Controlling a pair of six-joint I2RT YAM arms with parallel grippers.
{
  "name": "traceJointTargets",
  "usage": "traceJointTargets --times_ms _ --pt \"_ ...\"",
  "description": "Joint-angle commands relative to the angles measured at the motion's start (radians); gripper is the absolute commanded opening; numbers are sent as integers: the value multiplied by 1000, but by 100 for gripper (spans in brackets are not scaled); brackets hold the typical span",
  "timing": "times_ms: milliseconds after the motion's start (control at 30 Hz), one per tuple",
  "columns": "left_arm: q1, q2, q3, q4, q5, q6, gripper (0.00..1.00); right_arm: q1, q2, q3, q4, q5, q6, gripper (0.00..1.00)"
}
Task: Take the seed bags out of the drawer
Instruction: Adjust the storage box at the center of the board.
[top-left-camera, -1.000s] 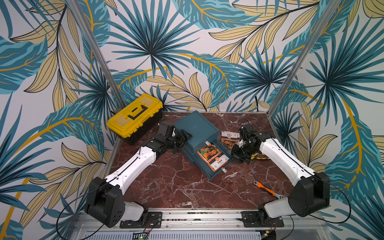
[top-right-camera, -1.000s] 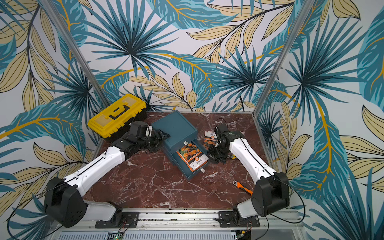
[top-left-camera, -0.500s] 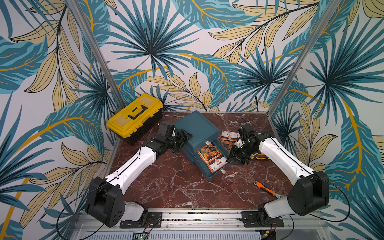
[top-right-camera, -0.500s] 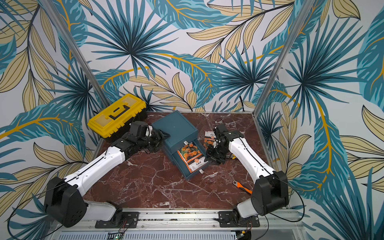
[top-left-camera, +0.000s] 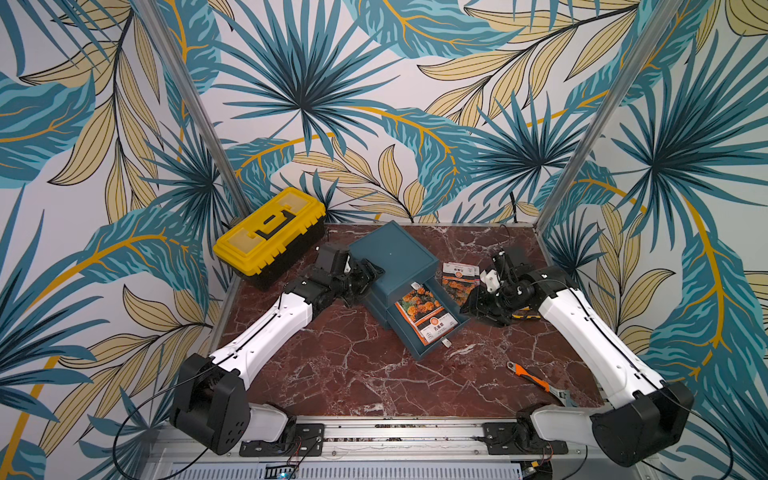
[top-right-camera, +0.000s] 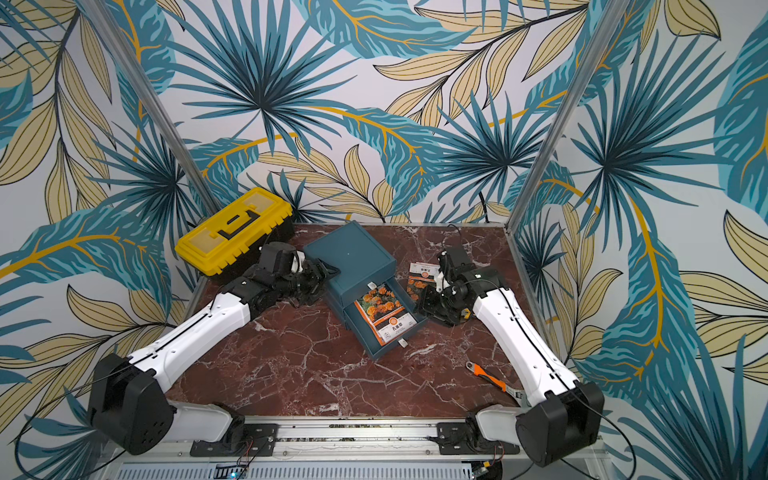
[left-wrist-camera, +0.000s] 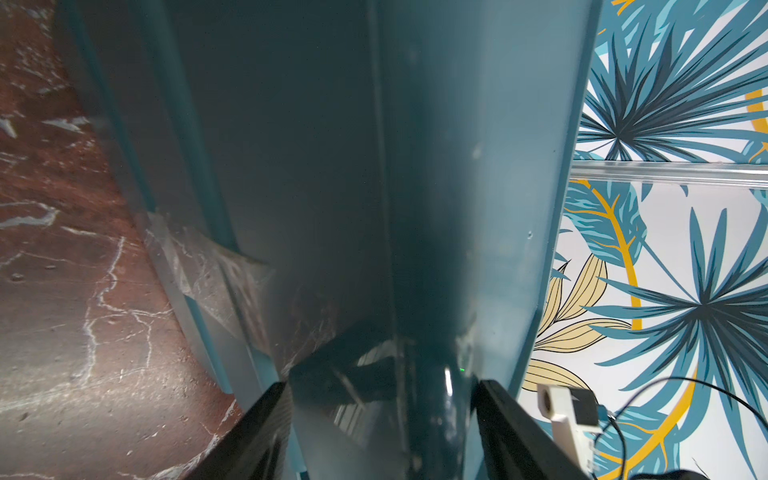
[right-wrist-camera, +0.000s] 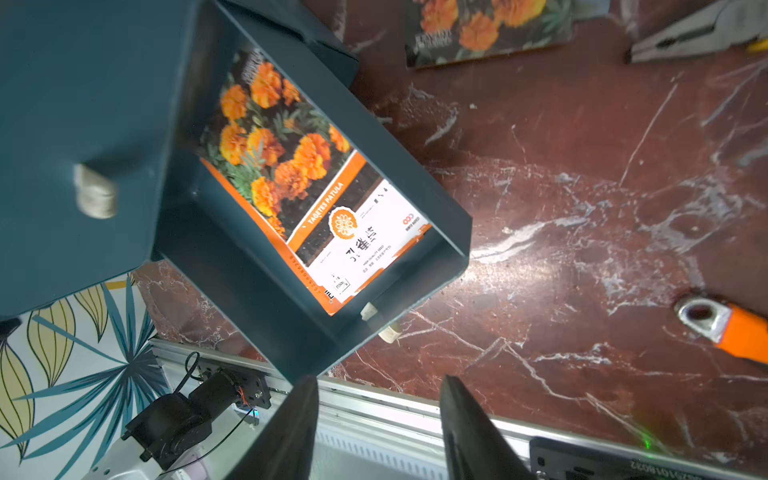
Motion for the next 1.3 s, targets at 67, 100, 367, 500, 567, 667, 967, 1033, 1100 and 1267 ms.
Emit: traceJointTargets --times_ms 67,100,367,500,567,667,967,1033,1100,1267 --pt "-1 16 -14 17 -19 4 74 20 -23 -53 215 -1 50 53" --pt "0 16 -14 15 -18 4 74 33 -17 -74 268 4 81 54" --pt "-1 26 -10 11 -21 -4 74 152 66 -136 479 111 225 56" --pt "0 25 2 1 -23 2 74 146 43 -133 516 154 229 56" --pt "0 25 7 -4 -22 6 74 136 50 -102 506 168 222 47" --pt "0 19 5 -4 -22 6 74 101 100 -55 483 143 224 33" --pt "1 6 -6 -3 -16 2 74 70 290 137 428 127 200 22" --pt "1 4 -8 0 -12 0 74 69 318 167 421 121 194 22" --pt "1 3 -9 1 -12 -2 74 68 347 192 417 112 186 22" --pt "-2 -21 -22 -8 -30 -8 74 69 429 263 406 71 169 21"
